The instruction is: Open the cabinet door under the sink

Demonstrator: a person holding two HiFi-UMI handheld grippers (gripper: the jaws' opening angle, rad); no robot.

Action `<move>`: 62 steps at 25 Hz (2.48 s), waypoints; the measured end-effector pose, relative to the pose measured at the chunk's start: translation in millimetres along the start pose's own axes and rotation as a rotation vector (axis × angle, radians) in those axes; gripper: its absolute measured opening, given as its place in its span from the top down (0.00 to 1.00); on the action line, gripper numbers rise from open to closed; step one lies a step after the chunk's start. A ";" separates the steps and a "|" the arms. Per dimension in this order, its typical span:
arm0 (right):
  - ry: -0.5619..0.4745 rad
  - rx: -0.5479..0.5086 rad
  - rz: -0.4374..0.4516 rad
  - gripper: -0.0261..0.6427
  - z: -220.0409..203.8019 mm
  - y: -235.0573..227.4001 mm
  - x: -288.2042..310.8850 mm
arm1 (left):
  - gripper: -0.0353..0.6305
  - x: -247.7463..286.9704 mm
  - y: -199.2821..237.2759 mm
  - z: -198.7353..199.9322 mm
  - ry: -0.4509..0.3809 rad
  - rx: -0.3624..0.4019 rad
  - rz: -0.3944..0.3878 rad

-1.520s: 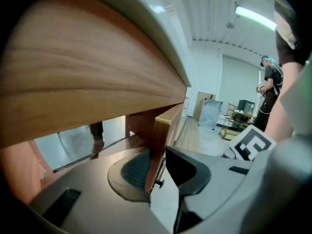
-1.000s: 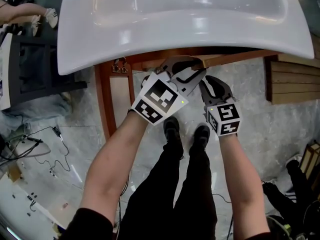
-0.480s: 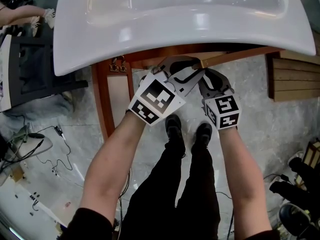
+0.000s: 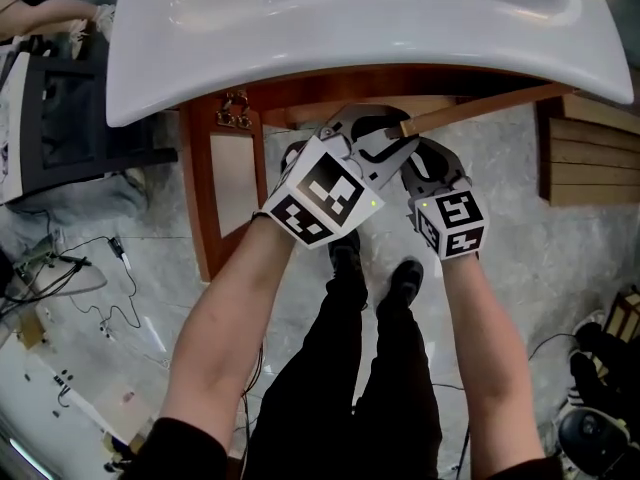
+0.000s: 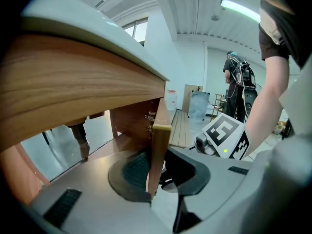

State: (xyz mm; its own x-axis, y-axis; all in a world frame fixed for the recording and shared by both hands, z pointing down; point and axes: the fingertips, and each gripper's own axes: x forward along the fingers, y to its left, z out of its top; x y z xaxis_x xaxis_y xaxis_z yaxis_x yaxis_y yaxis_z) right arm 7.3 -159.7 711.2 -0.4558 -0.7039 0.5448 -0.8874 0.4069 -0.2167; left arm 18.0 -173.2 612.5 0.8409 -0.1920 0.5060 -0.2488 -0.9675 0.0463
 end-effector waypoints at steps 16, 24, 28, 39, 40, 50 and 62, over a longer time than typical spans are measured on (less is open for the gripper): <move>0.033 0.011 -0.030 0.83 -45.3 -24.5 -121.1 | 0.80 3.0 -74.0 3.4 0.004 -0.142 0.090; 0.041 -0.014 0.001 0.83 -54.4 -14.4 -162.8 | 0.79 9.7 -106.2 8.9 0.029 -0.192 0.104; 0.039 -0.006 0.000 0.83 -55.6 -14.4 -174.7 | 0.78 13.8 -122.9 11.4 0.024 -0.220 0.088; 0.069 0.025 -0.012 0.83 -87.2 -9.7 -205.8 | 0.76 24.3 -149.3 17.1 0.020 -0.233 0.046; 0.073 0.032 -0.013 0.83 -91.7 -8.4 -207.8 | 0.76 25.8 -153.4 18.0 0.019 -0.233 0.037; 0.076 0.064 -0.018 0.83 -113.2 3.5 -232.8 | 0.76 44.2 -189.6 23.9 0.005 -0.246 -0.018; 0.068 0.067 -0.055 0.83 -91.9 0.3 -295.1 | 0.76 72.0 -226.0 36.1 0.126 -0.239 -0.065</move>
State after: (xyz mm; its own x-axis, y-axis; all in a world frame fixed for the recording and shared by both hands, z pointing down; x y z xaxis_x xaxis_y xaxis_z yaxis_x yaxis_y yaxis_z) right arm 147.9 101.6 624.8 -0.4029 -0.6820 0.6104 -0.9145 0.3276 -0.2375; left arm 152.0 25.7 607.4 0.7961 -0.0945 0.5978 -0.3153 -0.9079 0.2763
